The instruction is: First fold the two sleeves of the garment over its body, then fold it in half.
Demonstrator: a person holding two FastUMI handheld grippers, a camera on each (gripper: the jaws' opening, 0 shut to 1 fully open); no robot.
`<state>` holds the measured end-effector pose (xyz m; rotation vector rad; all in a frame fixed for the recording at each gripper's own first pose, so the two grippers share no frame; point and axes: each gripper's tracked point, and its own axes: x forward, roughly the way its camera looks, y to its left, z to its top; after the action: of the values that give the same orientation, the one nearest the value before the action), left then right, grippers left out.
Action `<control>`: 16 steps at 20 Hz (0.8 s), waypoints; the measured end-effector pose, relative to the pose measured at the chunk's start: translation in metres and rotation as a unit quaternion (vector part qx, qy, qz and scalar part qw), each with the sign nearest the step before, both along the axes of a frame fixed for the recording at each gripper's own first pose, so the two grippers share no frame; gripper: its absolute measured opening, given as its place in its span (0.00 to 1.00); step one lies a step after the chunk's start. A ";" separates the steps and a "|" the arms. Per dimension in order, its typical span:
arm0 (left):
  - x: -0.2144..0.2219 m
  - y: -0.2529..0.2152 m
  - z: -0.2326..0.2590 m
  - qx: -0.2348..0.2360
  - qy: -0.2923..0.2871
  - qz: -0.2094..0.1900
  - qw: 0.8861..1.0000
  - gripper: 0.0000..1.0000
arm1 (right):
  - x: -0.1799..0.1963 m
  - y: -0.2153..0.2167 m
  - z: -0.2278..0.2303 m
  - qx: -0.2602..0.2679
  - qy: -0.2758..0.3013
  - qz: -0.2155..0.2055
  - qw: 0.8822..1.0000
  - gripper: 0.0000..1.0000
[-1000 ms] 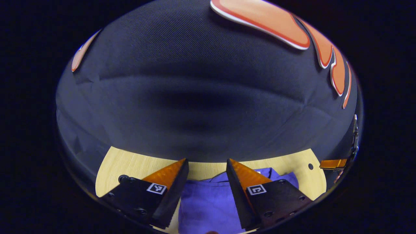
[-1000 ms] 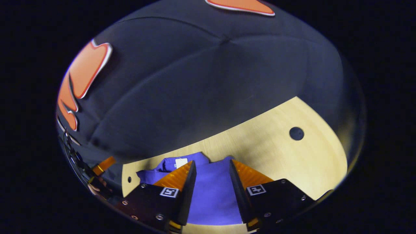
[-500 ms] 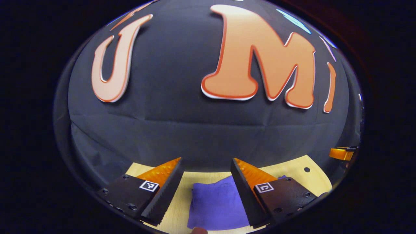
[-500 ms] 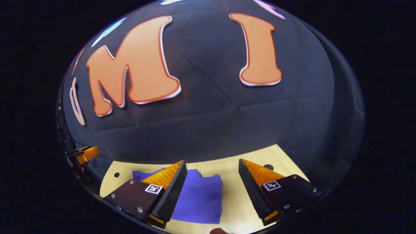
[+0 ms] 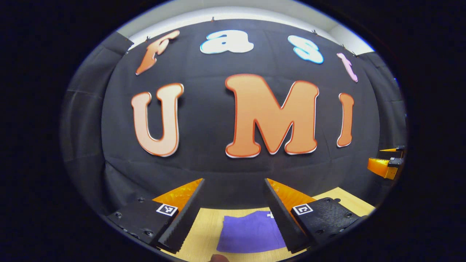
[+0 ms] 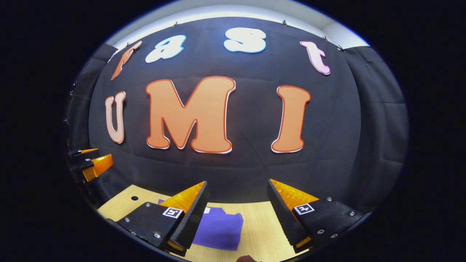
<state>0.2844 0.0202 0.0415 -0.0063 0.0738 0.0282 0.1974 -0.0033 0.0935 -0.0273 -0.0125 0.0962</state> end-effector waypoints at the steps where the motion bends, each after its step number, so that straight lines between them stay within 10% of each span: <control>1: -0.013 0.000 0.008 0.004 -0.009 0.003 1.000 0.98 | -0.010 -0.001 0.007 0.003 -0.010 0.001 1.000 0.95; 16: -0.127 -0.020 -0.012 0.005 -0.033 0.015 0.999 0.97 | -0.106 0.007 -0.024 0.008 -0.034 0.016 0.999 0.94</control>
<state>0.1574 -0.0003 0.0293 0.0013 0.0071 0.0591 0.0918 0.0036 0.0693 -0.0145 -0.0826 0.1266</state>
